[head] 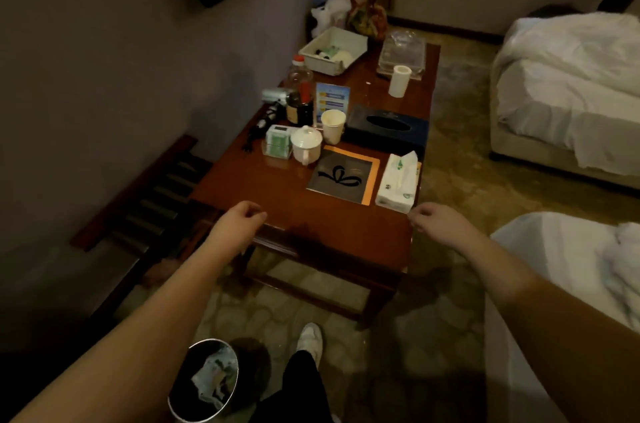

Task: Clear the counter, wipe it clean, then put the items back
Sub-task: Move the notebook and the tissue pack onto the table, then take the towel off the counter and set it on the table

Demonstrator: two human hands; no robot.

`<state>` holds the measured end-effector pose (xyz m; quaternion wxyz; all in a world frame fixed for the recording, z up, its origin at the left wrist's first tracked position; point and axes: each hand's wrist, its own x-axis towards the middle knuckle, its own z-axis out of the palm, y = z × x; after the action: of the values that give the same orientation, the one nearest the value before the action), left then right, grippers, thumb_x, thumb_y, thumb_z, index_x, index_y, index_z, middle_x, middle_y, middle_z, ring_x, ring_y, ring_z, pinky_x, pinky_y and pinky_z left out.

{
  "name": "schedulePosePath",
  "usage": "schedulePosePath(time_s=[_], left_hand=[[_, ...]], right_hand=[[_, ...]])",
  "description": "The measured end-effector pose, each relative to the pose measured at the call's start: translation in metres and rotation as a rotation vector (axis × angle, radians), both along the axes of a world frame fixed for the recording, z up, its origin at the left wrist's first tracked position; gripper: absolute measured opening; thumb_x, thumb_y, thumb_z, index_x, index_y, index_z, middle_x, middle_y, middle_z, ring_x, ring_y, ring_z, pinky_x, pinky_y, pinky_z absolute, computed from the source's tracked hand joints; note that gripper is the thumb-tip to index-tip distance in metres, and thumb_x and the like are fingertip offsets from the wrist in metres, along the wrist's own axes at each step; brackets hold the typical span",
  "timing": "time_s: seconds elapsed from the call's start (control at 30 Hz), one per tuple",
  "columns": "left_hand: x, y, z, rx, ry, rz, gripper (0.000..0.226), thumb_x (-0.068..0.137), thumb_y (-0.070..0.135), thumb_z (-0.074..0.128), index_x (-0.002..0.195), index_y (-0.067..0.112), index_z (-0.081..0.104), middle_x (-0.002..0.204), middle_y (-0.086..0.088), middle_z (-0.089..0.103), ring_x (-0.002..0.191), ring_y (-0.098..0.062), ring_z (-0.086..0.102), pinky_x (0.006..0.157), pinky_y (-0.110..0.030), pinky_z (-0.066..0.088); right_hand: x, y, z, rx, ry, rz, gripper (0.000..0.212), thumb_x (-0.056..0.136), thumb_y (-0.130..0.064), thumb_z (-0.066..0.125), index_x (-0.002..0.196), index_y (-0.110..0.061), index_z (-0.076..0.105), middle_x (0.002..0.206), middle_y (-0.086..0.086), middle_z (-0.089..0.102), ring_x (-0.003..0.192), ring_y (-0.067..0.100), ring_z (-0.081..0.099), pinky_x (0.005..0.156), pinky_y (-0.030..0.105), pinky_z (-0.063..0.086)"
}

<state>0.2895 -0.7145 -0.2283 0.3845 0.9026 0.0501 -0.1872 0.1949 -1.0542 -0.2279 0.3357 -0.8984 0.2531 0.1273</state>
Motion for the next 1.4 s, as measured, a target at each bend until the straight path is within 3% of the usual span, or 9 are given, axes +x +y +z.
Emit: schedulePosePath(time_s=[0.1, 0.23, 0.33, 0.47, 0.6, 0.7, 0.87, 1.2, 1.4], left_hand=[[-0.028, 0.047, 0.027, 0.034, -0.010, 0.076, 0.027, 0.097, 0.039, 0.051, 0.122, 0.027, 0.055, 0.098, 0.007, 0.057, 0.075, -0.007, 0.054, 0.058, -0.024, 0.044], [-0.070, 0.112, 0.063, 0.035, -0.072, 0.186, 0.025, 0.097, 0.040, 0.051, 0.118, 0.027, 0.056, 0.095, 0.005, 0.063, 0.069, -0.015, 0.064, 0.055, -0.033, 0.054], [-0.102, 0.157, 0.080, 0.092, -0.139, 0.239, 0.026, 0.098, 0.037, 0.051, 0.120, 0.024, 0.058, 0.085, 0.014, 0.058, 0.067, 0.000, 0.059, 0.051, -0.018, 0.043], [-0.148, 0.217, 0.091, 0.166, -0.186, 0.363, 0.028, 0.097, 0.039, 0.052, 0.118, 0.022, 0.060, 0.100, 0.008, 0.062, 0.074, 0.001, 0.054, 0.056, -0.017, 0.038], [-0.201, 0.275, 0.090, 0.210, -0.169, 0.559, 0.031, 0.095, 0.044, 0.053, 0.118, 0.025, 0.061, 0.114, 0.006, 0.060, 0.091, -0.007, 0.058, 0.072, -0.026, 0.047], [-0.247, 0.316, 0.084, 0.256, -0.155, 0.685, 0.030, 0.095, 0.044, 0.052, 0.119, 0.028, 0.060, 0.117, 0.009, 0.058, 0.094, -0.006, 0.055, 0.072, -0.024, 0.045], [-0.331, 0.377, 0.076, 0.241, -0.174, 0.820, 0.029, 0.097, 0.036, 0.052, 0.121, 0.023, 0.060, 0.116, 0.004, 0.058, 0.095, -0.009, 0.057, 0.070, -0.023, 0.045], [-0.468, 0.537, 0.080, 0.168, -0.220, 0.949, 0.012, 0.096, 0.035, 0.053, 0.104, 0.032, 0.061, 0.103, 0.014, 0.057, 0.090, -0.001, 0.055, 0.064, -0.017, 0.040], [-0.531, 0.622, 0.106, 0.274, -0.343, 1.094, 0.008, 0.095, 0.033, 0.054, 0.097, 0.031, 0.062, 0.097, 0.013, 0.058, 0.085, -0.001, 0.054, 0.065, -0.018, 0.038]], right_hand=[[0.009, 0.043, 0.028, -0.120, -0.025, 0.186, 0.025, 0.098, -0.037, 0.046, 0.115, -0.024, 0.061, 0.109, -0.002, 0.059, 0.084, 0.013, 0.058, 0.060, 0.023, 0.043], [0.025, 0.123, 0.058, -0.164, -0.091, 0.440, 0.024, 0.099, -0.037, 0.044, 0.114, -0.027, 0.059, 0.108, -0.003, 0.061, 0.086, 0.014, 0.058, 0.072, 0.031, 0.049], [0.033, 0.190, 0.069, -0.139, -0.142, 0.616, 0.023, 0.098, -0.037, 0.046, 0.114, -0.027, 0.060, 0.108, -0.006, 0.059, 0.089, 0.012, 0.054, 0.074, 0.028, 0.045], [0.030, 0.278, 0.075, -0.063, -0.164, 0.845, 0.016, 0.097, -0.039, 0.047, 0.108, -0.032, 0.058, 0.098, -0.013, 0.056, 0.082, 0.005, 0.052, 0.061, 0.022, 0.042], [0.009, 0.363, 0.072, -0.009, -0.213, 1.032, 0.025, 0.097, -0.038, 0.048, 0.117, -0.029, 0.060, 0.111, -0.010, 0.059, 0.092, 0.006, 0.052, 0.068, 0.021, 0.043], [-0.015, 0.427, 0.066, -0.010, -0.227, 1.155, 0.027, 0.097, -0.038, 0.049, 0.119, -0.027, 0.060, 0.114, -0.009, 0.059, 0.092, 0.005, 0.052, 0.074, 0.024, 0.044], [-0.061, 0.523, 0.054, -0.011, -0.213, 1.318, 0.027, 0.096, -0.038, 0.049, 0.118, -0.028, 0.061, 0.113, -0.010, 0.061, 0.093, 0.005, 0.056, 0.080, 0.025, 0.049], [-0.150, 0.698, 0.061, 0.101, -0.179, 1.514, 0.024, 0.097, -0.039, 0.049, 0.117, -0.033, 0.059, 0.108, -0.017, 0.056, 0.092, -0.002, 0.053, 0.068, 0.014, 0.042], [-0.199, 0.803, 0.097, 0.164, -0.244, 1.640, 0.024, 0.097, -0.039, 0.050, 0.119, -0.035, 0.058, 0.109, -0.019, 0.058, 0.096, -0.003, 0.054, 0.071, 0.014, 0.044]])
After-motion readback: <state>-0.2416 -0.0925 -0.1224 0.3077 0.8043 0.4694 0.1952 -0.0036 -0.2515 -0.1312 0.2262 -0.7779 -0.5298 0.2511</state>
